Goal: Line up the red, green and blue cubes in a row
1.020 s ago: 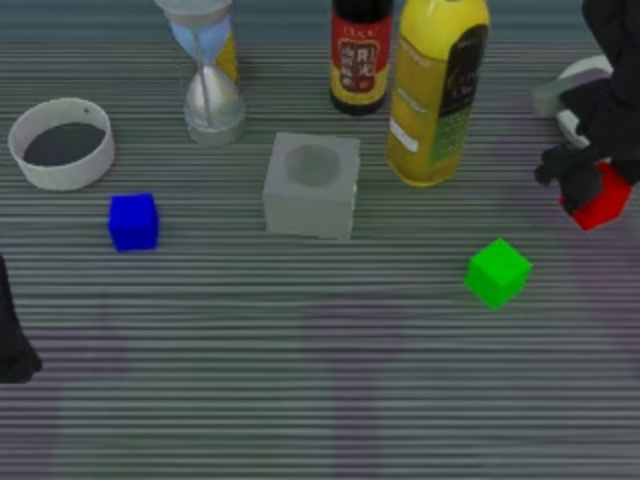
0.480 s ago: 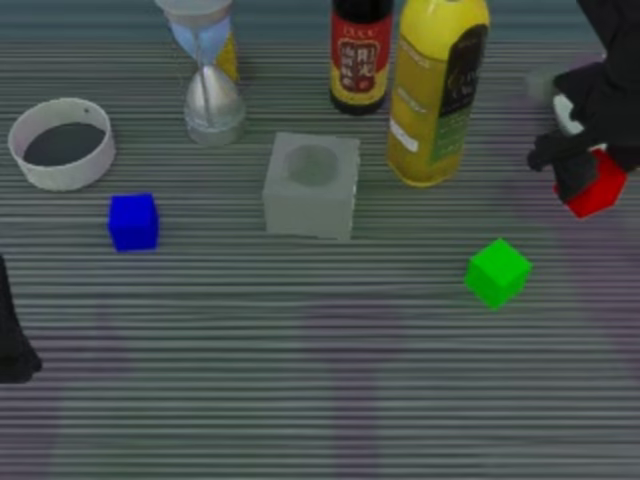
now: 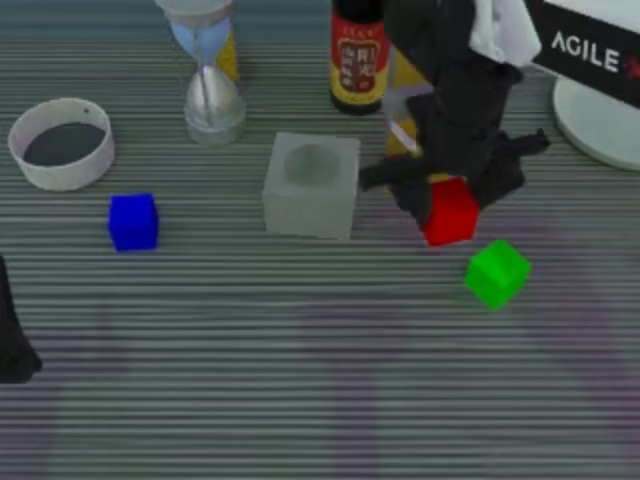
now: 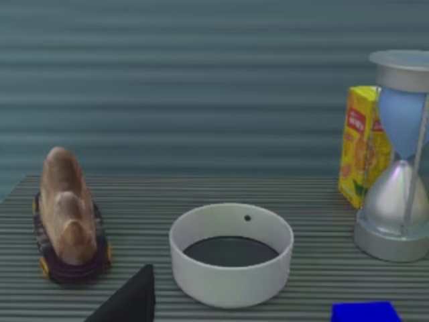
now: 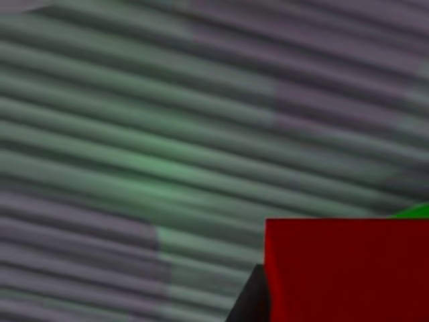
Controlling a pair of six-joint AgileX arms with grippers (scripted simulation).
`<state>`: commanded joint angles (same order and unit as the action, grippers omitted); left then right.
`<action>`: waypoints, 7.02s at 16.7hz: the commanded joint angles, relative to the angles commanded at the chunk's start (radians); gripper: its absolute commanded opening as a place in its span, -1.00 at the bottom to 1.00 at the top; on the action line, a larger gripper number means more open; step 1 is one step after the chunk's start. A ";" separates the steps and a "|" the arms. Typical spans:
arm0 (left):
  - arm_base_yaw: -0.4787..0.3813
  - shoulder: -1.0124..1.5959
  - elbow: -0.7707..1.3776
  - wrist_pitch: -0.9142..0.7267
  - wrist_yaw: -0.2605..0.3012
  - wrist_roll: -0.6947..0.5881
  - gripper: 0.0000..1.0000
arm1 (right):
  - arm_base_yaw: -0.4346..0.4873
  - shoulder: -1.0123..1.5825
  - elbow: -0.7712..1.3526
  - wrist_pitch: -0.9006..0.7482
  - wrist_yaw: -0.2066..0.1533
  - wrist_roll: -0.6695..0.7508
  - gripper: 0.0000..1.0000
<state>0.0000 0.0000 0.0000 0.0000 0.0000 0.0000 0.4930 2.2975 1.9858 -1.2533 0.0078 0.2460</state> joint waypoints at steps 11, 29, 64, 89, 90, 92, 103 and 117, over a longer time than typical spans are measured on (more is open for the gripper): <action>0.000 0.000 0.000 0.000 0.000 0.000 1.00 | 0.481 0.021 0.103 -0.072 0.018 0.730 -1.00; 0.000 0.000 0.000 0.000 0.000 0.000 1.00 | 0.492 0.059 -0.107 0.179 0.020 0.743 -1.00; 0.000 0.000 0.000 0.000 0.000 0.000 1.00 | 0.496 0.018 0.094 -0.066 0.019 0.745 1.00; 0.000 0.000 0.000 0.000 0.000 0.000 1.00 | -0.096 -0.205 -0.317 0.107 -0.006 -0.509 1.00; 0.000 0.000 0.000 0.000 0.000 0.000 1.00 | -0.096 -0.205 -0.317 0.107 -0.006 -0.509 1.00; 0.000 0.000 0.000 0.000 0.000 0.000 1.00 | -0.092 -0.200 -0.317 0.108 -0.005 -0.508 1.00; 0.000 0.000 0.000 0.000 0.000 0.000 1.00 | -0.094 -0.088 -0.508 0.414 -0.005 -0.506 1.00; 0.000 0.000 0.000 0.000 0.000 0.000 1.00 | -0.094 -0.088 -0.508 0.414 -0.005 -0.506 -0.66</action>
<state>0.0000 0.0000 0.0000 0.0000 0.0000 0.0000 0.3989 2.2096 1.4778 -0.8389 0.0031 -0.2601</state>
